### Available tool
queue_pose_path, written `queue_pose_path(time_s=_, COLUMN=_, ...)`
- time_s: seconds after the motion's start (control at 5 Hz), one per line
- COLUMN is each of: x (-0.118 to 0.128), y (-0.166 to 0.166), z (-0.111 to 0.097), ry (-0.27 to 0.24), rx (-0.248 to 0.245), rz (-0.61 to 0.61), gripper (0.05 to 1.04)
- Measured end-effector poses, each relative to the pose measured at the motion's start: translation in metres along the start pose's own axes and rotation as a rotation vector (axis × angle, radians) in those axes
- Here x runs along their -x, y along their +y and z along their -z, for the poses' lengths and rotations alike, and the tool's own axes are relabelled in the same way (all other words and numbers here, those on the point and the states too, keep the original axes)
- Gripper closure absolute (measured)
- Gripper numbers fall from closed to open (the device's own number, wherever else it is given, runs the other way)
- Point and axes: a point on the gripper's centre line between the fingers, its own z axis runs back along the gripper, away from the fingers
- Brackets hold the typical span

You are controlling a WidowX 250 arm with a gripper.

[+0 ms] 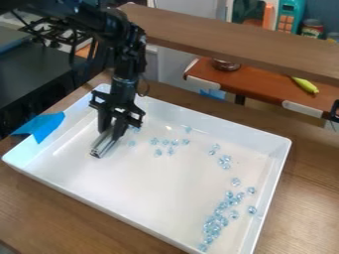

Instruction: Sweep into pile

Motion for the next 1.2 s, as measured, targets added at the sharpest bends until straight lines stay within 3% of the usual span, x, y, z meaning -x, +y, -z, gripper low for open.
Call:
queue_pose_path(time_s=0.4, x=-0.003, y=-0.035, z=-0.006, ry=-0.009, rx=0.034, rz=0.064, gripper=0.711)
queue_pose_path(time_s=0.6, x=0.001, y=-0.067, z=-0.011, ry=0.012, rx=0.063, rz=0.115, gripper=0.712)
queue_pose_path(time_s=1.2, x=-0.005, y=-0.097, z=-0.015, ry=-0.006, rx=0.049, rz=0.161, gripper=0.711)
